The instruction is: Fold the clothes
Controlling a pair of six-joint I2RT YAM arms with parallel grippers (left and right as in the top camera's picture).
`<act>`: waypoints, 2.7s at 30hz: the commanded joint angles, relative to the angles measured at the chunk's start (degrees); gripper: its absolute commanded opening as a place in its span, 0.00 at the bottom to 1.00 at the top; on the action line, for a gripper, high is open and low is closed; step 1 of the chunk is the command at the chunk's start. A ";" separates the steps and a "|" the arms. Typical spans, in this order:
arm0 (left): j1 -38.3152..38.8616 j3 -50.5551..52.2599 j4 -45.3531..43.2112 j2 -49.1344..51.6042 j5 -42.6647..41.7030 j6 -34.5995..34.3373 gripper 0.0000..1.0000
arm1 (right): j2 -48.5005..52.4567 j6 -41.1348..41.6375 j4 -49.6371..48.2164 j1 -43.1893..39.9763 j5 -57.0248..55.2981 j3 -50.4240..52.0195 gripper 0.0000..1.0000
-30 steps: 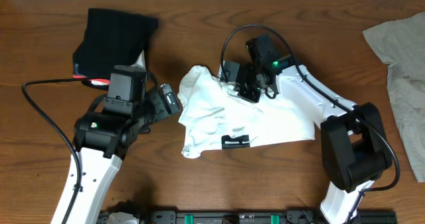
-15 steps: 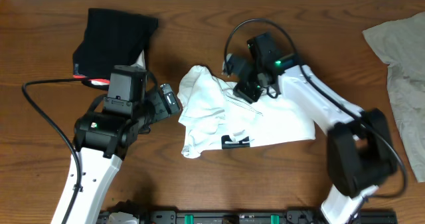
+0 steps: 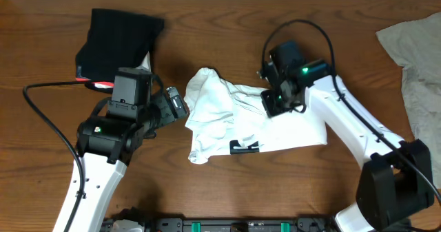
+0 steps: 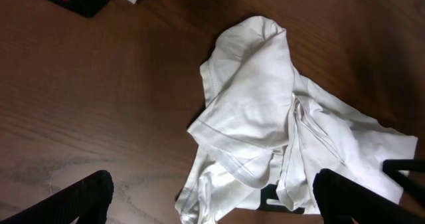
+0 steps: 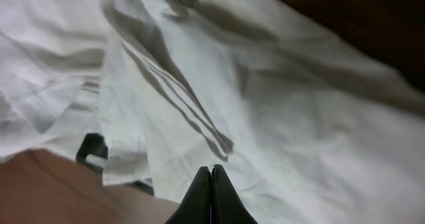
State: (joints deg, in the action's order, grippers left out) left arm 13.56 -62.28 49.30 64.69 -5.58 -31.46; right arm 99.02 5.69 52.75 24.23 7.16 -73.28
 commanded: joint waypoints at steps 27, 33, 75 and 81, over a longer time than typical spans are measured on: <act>-0.11 0.22 0.13 0.15 0.70 0.33 0.98 | 1.11 11.43 -20.94 1.68 18.91 14.58 0.01; -0.11 0.22 0.13 0.15 0.70 0.35 0.98 | 1.07 11.04 -21.62 3.13 20.17 14.56 0.09; -0.11 0.98 -2.75 13.40 1.49 0.31 0.98 | 10.38 14.23 -22.29 3.43 14.49 15.76 0.01; -0.09 0.98 -8.59 23.19 -9.03 7.37 0.98 | 10.38 14.21 -22.21 3.43 14.49 15.76 0.02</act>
State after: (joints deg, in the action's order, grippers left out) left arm 13.54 -61.71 42.11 84.53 -8.32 -29.28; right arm 106.08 19.11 31.05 27.22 23.07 -58.33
